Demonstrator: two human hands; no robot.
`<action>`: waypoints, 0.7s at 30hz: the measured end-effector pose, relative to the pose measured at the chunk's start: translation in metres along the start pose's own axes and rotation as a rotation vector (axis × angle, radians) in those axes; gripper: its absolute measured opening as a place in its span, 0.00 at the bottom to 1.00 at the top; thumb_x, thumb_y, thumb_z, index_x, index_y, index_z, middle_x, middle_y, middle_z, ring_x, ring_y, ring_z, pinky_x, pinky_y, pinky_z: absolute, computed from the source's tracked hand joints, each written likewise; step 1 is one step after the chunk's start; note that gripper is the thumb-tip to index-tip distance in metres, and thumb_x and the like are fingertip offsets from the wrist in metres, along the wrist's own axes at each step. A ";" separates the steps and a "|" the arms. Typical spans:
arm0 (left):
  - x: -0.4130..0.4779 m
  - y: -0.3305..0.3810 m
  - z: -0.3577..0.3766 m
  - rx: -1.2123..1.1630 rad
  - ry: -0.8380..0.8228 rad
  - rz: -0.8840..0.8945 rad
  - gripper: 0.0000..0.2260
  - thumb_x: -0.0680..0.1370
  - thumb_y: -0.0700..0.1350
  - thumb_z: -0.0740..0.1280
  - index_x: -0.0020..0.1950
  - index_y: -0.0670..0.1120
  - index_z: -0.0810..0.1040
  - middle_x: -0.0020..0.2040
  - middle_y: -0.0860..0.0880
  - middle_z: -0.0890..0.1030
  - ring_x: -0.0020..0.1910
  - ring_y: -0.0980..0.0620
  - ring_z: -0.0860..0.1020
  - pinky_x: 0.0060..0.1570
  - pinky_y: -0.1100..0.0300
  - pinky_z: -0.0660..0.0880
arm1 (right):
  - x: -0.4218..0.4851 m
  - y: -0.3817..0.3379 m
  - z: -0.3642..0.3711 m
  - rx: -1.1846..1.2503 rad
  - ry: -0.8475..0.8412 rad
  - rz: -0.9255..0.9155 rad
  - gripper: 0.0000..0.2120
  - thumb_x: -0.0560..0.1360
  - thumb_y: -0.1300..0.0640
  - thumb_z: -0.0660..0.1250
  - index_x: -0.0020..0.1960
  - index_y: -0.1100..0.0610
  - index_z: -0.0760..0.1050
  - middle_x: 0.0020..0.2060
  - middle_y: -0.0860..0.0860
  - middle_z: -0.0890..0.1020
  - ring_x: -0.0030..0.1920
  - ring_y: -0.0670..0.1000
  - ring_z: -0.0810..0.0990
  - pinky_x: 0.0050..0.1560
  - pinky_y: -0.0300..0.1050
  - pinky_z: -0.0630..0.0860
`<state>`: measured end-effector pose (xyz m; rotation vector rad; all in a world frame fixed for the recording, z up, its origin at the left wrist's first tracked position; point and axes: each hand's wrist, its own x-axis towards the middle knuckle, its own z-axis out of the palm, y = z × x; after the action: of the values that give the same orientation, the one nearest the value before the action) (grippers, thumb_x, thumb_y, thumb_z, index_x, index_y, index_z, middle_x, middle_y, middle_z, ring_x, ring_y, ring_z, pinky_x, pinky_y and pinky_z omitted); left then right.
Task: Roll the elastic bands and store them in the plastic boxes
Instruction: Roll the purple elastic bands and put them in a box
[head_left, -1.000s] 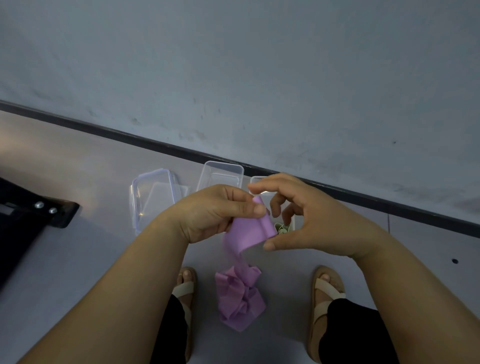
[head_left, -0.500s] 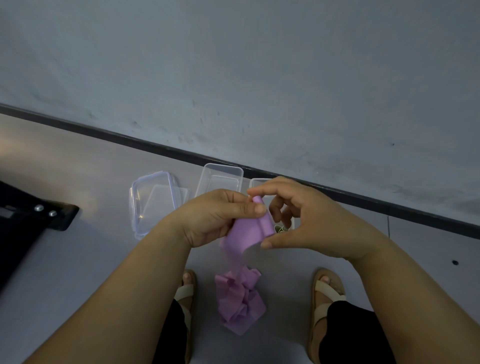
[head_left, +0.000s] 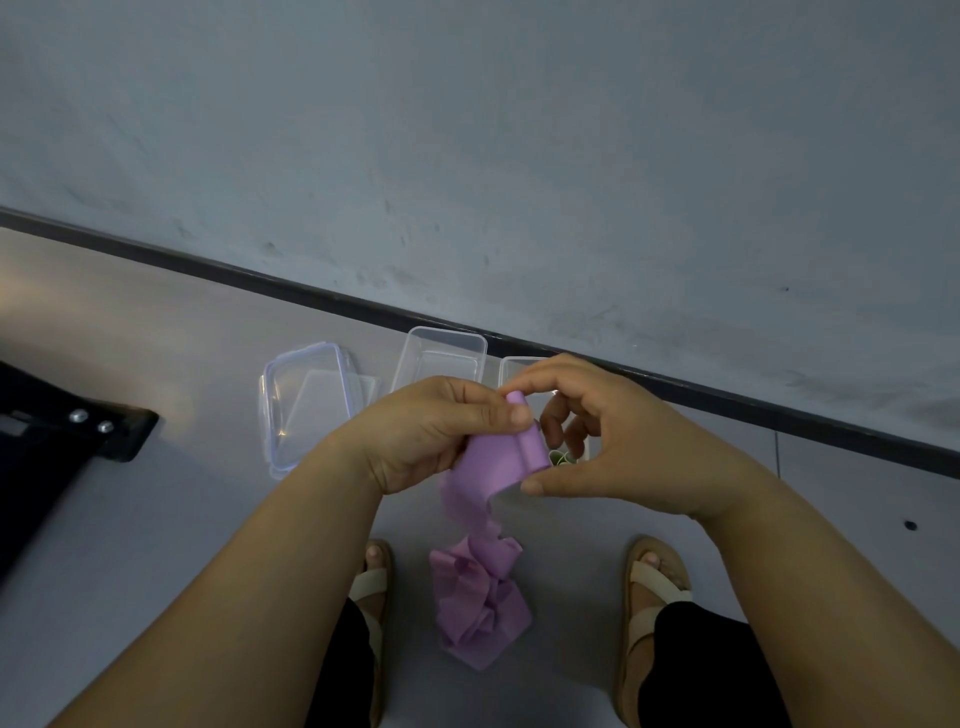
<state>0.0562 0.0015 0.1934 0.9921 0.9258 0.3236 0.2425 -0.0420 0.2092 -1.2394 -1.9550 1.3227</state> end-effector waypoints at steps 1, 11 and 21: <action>0.000 0.000 0.001 0.001 -0.010 -0.003 0.07 0.63 0.47 0.70 0.34 0.45 0.84 0.36 0.48 0.83 0.41 0.51 0.79 0.47 0.58 0.76 | 0.000 0.000 0.000 0.003 0.001 -0.005 0.26 0.64 0.54 0.77 0.57 0.42 0.70 0.54 0.39 0.73 0.44 0.46 0.75 0.41 0.41 0.77; 0.000 0.000 0.000 -0.004 -0.012 -0.010 0.08 0.63 0.48 0.72 0.35 0.44 0.84 0.36 0.47 0.82 0.40 0.50 0.78 0.46 0.57 0.74 | 0.000 0.004 -0.002 0.001 0.019 -0.015 0.25 0.64 0.49 0.76 0.58 0.38 0.72 0.53 0.35 0.73 0.44 0.44 0.76 0.41 0.41 0.77; 0.000 -0.001 -0.001 -0.002 -0.015 0.006 0.08 0.66 0.47 0.70 0.34 0.44 0.84 0.36 0.47 0.82 0.38 0.52 0.79 0.45 0.59 0.75 | 0.001 0.003 0.002 0.047 -0.008 0.028 0.28 0.62 0.45 0.73 0.60 0.38 0.67 0.55 0.37 0.74 0.46 0.45 0.77 0.44 0.44 0.79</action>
<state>0.0556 0.0020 0.1925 0.9939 0.9089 0.3215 0.2419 -0.0413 0.2056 -1.2449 -1.9079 1.3813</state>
